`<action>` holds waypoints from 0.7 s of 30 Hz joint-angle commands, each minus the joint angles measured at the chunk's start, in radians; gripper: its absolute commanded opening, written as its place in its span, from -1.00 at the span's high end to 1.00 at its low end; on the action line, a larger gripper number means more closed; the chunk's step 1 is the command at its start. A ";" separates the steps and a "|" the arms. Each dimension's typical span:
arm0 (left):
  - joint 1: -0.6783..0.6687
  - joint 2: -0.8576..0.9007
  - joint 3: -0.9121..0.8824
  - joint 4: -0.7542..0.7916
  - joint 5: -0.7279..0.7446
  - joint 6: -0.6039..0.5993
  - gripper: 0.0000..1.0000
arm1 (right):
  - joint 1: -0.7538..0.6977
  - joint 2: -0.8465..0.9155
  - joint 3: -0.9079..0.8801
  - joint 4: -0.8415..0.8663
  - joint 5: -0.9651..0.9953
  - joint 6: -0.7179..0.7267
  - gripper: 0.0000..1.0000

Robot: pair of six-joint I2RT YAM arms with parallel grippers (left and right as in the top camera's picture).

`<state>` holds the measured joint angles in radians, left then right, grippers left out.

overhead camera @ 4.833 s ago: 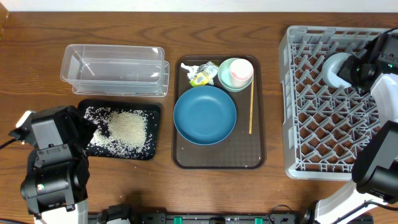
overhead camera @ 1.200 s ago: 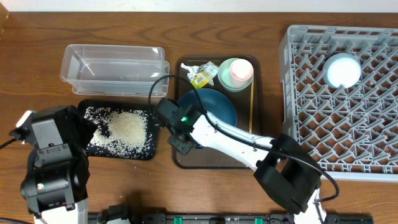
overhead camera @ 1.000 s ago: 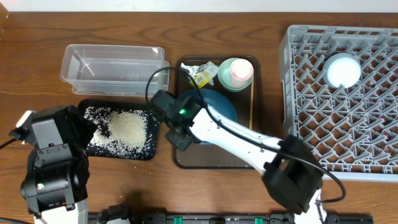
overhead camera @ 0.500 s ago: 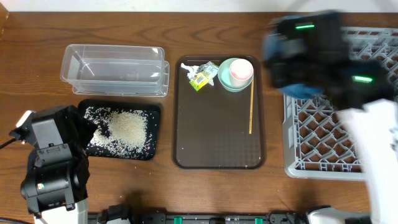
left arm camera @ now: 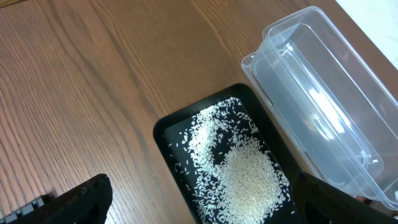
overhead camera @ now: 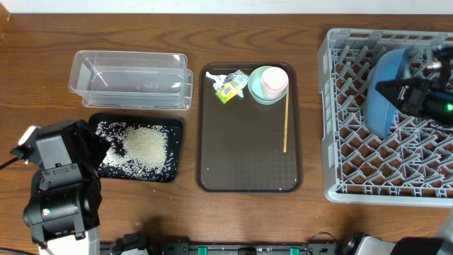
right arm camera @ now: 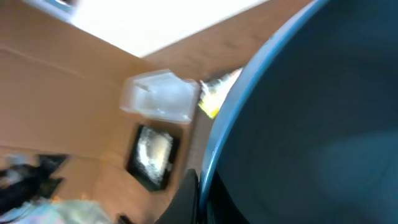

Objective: Sort waste into correct bins and load items into the dishwasher rack
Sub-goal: 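Carry the blue bowl right and tilt it into the dish rack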

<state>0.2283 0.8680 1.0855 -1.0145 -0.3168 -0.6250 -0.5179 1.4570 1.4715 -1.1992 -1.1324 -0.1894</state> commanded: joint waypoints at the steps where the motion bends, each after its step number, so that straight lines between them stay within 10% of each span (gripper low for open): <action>1: 0.004 0.000 0.013 -0.002 -0.007 -0.002 -0.88 | -0.054 0.008 -0.076 0.058 -0.304 -0.070 0.98; 21: 0.004 0.000 0.013 -0.002 -0.007 -0.002 -0.88 | -0.175 0.094 -0.168 0.025 -0.083 -0.005 0.98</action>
<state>0.2283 0.8680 1.0855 -1.0142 -0.3168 -0.6250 -0.6598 1.5501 1.3064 -1.1610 -1.2999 -0.2253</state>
